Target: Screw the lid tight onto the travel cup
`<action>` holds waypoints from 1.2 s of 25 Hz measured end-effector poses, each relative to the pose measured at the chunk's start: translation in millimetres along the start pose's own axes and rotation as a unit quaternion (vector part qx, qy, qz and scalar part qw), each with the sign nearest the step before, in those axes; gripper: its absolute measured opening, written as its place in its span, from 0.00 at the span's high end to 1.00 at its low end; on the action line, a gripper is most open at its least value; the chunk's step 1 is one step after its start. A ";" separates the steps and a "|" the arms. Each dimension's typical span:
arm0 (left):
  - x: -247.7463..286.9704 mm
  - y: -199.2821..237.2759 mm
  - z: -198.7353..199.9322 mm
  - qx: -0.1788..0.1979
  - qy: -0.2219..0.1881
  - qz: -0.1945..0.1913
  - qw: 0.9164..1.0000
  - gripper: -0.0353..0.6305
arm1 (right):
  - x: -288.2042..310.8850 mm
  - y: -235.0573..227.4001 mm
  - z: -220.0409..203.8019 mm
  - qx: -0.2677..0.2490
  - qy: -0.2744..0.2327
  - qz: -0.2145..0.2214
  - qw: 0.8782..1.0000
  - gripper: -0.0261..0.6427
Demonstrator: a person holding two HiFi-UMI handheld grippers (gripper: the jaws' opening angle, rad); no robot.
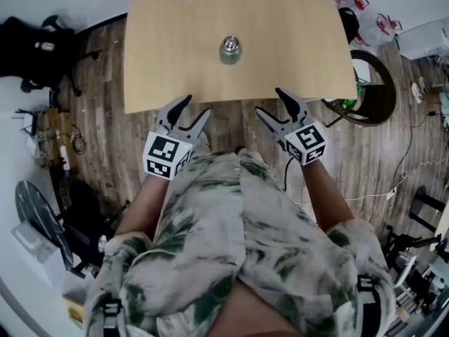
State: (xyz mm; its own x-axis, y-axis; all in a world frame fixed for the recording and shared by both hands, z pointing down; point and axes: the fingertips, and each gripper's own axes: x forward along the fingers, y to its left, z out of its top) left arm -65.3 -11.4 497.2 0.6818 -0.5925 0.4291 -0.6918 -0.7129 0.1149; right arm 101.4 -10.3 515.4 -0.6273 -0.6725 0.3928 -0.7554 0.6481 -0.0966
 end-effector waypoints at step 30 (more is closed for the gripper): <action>73.1 87.0 20.7 -0.035 0.032 0.022 0.999 0.60 | 189.1 -85.8 -31.7 -0.050 0.068 0.090 0.992 0.34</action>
State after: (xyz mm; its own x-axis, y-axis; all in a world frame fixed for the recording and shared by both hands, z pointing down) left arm -70.7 -124.5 520.0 0.6354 -0.5962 0.4907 -0.7375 -0.6569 0.1568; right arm 53.6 -181.8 627.0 -0.7139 -0.4921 0.4982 -0.6060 0.7907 -0.0874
